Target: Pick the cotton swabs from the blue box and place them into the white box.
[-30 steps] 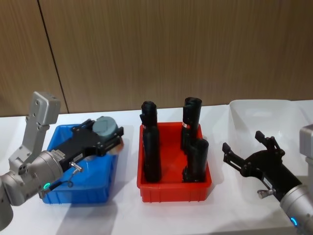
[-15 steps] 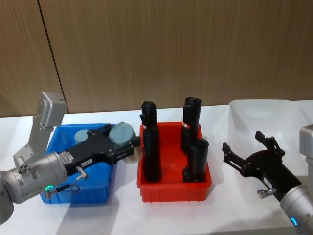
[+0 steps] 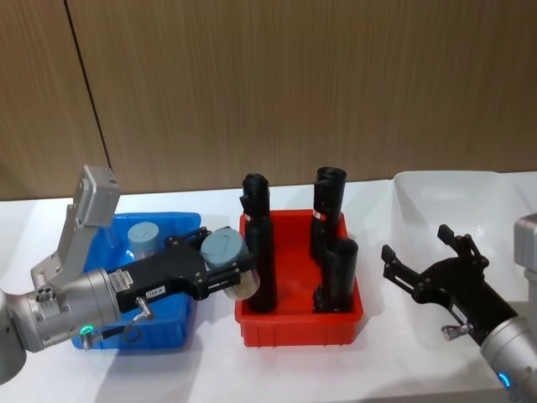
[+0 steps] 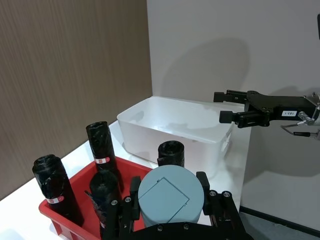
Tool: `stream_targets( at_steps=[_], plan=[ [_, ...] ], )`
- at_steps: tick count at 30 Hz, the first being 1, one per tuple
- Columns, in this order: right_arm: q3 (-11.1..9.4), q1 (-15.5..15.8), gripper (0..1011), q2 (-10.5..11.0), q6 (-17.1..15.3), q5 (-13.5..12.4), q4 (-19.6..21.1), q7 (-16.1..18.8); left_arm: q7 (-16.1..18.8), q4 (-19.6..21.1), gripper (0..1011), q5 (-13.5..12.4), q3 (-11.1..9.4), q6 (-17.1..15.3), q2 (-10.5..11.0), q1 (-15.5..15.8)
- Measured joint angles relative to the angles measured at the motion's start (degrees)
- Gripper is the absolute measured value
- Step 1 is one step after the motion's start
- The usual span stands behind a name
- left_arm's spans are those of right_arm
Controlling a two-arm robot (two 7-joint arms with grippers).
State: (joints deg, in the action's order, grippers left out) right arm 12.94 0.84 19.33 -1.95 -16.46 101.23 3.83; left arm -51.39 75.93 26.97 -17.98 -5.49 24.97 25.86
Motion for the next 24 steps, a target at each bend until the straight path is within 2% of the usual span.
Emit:
stream_targets(
  at_steps=[17,24],
  plan=[
    [0.0,0.0,1002,0.0,0.0,0.0,0.0,0.3,-0.1,-0.5,670,1.5,-0.3,1.5,0.2,-0.1],
    [-0.2,0.1,1002,0.2,0.0,-0.4,0.1,1.6,0.1,-0.6,670,1.8,-0.3,2.0,0.2,-0.1]
  ],
)
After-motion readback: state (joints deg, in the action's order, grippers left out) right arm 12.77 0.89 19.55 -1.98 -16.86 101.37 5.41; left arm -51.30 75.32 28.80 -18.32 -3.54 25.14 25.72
